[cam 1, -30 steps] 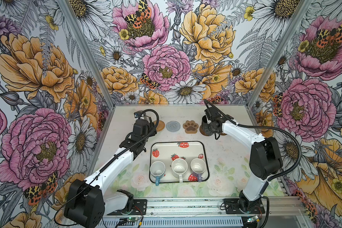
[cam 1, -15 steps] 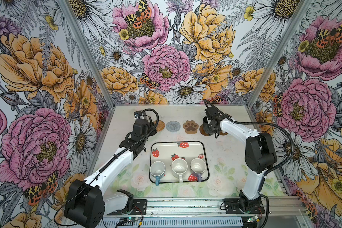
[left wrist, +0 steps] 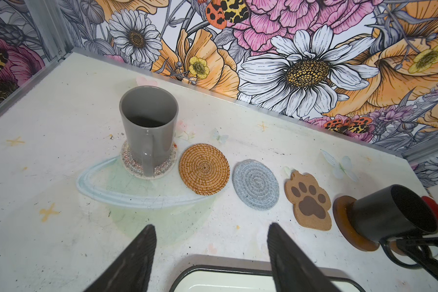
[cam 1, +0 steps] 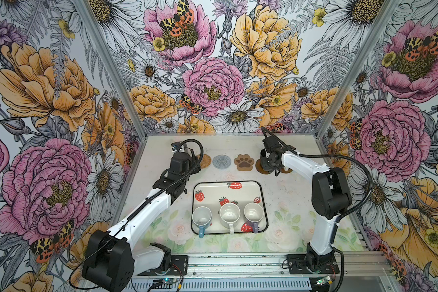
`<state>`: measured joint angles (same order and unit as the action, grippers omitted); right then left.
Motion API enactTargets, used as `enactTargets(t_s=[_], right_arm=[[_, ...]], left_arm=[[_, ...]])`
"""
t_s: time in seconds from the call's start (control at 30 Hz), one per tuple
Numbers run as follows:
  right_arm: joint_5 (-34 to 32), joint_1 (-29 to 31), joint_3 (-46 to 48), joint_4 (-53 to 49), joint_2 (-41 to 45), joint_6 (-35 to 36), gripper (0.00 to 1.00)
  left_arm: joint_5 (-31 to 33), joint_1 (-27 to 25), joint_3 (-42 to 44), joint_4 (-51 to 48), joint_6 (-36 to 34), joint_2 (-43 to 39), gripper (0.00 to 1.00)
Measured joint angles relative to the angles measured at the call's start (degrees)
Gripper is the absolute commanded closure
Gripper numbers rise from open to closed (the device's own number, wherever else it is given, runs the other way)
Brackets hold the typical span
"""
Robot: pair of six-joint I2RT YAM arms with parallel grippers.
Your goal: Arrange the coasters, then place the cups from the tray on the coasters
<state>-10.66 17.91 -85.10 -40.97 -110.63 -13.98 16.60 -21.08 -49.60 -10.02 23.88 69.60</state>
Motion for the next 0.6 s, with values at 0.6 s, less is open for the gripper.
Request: enactTargets(t_s=[0.6], right_arm=[[1.2, -0.1, 0.0, 0.1, -0.2, -0.1, 1.0]], left_arm=[[0.0, 0.0, 0.0, 0.0, 0.0, 0.0, 0.29]])
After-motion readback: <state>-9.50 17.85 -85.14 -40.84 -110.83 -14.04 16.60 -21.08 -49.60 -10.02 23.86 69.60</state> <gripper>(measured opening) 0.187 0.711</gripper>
